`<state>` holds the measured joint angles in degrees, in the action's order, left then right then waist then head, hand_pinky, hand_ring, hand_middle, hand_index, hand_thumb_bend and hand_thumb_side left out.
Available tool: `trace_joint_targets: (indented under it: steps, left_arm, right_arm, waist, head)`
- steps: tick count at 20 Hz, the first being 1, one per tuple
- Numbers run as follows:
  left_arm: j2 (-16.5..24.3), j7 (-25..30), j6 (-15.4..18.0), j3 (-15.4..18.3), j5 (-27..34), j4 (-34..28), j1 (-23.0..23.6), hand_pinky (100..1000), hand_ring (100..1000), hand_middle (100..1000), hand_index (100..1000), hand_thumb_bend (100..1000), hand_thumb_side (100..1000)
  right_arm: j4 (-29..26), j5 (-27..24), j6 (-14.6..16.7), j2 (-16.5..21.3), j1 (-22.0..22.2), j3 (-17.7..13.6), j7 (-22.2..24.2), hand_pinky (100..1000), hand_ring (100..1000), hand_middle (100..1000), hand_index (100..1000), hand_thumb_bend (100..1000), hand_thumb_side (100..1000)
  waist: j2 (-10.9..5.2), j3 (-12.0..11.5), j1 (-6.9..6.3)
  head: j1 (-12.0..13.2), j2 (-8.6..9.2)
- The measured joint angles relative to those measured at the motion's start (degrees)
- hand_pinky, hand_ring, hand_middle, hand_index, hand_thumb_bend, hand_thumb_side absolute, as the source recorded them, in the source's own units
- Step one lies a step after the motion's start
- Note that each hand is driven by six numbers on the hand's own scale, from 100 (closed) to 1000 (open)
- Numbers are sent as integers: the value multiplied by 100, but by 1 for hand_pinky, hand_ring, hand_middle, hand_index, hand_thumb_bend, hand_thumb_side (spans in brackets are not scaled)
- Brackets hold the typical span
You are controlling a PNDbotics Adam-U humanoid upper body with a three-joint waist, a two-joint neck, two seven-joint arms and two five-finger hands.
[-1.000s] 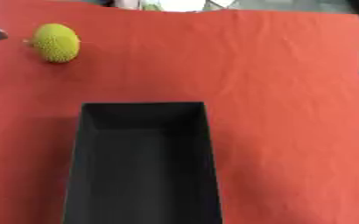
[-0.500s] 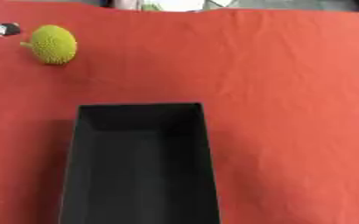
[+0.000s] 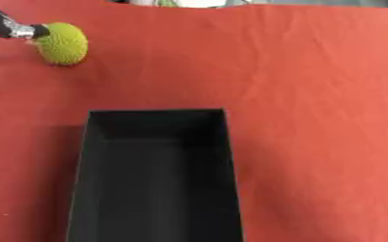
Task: Pick up objects on the table and place them in the box.
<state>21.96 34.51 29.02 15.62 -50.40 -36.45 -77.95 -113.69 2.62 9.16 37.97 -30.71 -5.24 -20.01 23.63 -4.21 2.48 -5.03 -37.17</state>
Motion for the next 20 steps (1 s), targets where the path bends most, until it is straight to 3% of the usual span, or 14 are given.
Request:
trace_joint_targets:
  steps: [5,12,20]
  left_arm:
    - [-18,164,-164,-69,82,162,0,1000,931,885,877,497,462]
    - [-33,209,-209,-153,94,319,3,1000,934,888,874,467,526]
    - [-40,221,-221,-216,-109,484,28,1000,946,899,890,527,558]
  right_arm:
    - [0,-24,0,-2,-2,3,-4,727,821,618,763,100,421]
    - [0,-53,-2,-44,-42,35,-6,726,821,616,763,100,440]
    - [0,-92,-9,-44,-56,37,-11,726,822,614,762,100,453]
  waist:
    - [0,32,-7]
    - [42,72,2]
    - [101,133,3]
  head:
    - [-24,5]
    - [-157,193]
    - [-158,310]
